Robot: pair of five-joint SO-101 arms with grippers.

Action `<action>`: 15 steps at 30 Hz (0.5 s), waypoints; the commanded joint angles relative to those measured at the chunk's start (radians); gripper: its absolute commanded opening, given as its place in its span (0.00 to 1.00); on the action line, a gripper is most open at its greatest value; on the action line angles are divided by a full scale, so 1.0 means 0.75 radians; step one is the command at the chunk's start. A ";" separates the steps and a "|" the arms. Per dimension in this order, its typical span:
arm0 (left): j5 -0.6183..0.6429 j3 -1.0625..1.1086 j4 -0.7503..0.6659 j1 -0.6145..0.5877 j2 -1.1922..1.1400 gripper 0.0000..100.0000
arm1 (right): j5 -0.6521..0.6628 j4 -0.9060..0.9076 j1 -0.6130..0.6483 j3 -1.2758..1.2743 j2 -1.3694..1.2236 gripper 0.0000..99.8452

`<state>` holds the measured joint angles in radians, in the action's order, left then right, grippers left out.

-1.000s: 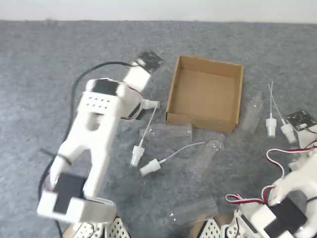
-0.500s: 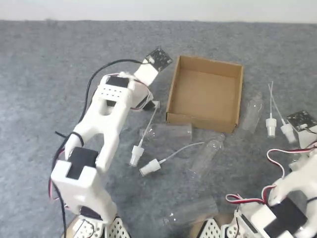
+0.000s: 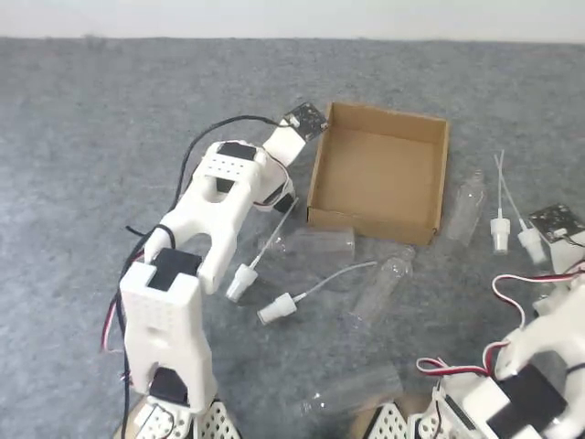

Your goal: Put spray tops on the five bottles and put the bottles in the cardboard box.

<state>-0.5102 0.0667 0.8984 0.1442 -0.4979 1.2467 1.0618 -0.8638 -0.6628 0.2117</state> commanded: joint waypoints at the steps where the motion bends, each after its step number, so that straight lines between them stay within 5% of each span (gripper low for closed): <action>1: 0.035 -0.066 -0.014 -0.004 0.023 0.14 | 0.016 -0.003 -0.011 0.059 0.013 0.15; 7: 0.184 -0.071 0.137 -0.029 0.090 0.02 | 0.016 -0.003 -0.011 0.059 0.013 0.15; 15: 0.389 -0.060 0.487 -0.131 0.374 0.02 | 0.018 -0.013 -0.003 -0.008 0.028 0.15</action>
<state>-0.2816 0.0391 1.1270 0.0736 -0.3905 1.2467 1.0602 -0.8638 -0.6674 0.2117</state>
